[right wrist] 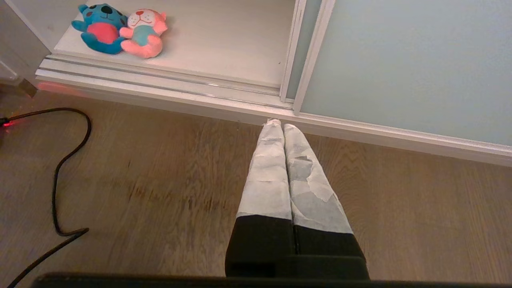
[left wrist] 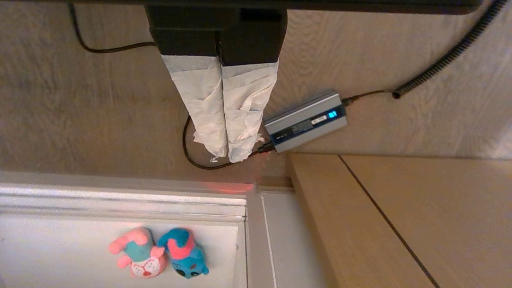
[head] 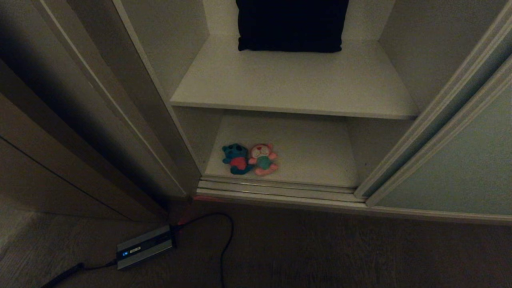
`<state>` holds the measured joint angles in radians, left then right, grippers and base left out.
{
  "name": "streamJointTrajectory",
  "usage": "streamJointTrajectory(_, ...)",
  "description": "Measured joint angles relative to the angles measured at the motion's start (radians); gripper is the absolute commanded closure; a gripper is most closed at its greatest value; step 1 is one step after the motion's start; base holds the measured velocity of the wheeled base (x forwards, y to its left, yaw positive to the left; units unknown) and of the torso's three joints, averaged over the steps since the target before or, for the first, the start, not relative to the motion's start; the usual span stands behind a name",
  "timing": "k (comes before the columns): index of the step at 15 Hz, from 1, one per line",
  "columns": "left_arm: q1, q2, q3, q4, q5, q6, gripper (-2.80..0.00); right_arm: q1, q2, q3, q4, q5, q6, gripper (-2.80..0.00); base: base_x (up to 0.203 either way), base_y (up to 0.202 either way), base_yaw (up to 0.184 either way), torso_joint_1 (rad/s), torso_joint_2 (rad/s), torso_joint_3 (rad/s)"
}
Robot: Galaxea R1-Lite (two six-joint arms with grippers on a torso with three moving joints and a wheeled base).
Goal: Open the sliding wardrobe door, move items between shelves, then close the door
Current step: Open the door
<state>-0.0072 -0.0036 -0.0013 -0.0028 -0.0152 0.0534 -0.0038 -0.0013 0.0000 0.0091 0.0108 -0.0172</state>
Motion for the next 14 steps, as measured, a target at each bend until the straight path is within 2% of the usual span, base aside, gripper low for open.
streamJointTrajectory(4,0.0,0.0,0.0,-0.001,0.003,-0.028,0.0,0.0,0.0,0.0,0.0,0.0,0.0,0.0,0.0,0.0,0.0,0.0,0.0,0.0)
streamJointTrajectory(10,0.0,0.0,0.001,-0.002,0.005,-0.028,0.0,0.0,0.0,0.0,0.0,0.0,0.0,0.0,0.0,0.0,0.0,0.0,0.0,0.0)
streamJointTrajectory(14,0.0,0.0,-0.003,0.005,0.004,-0.026,0.0,0.0,0.0,0.0,0.0,0.0,0.0,0.0,0.0,0.0,0.0,0.0,0.0,-0.126)
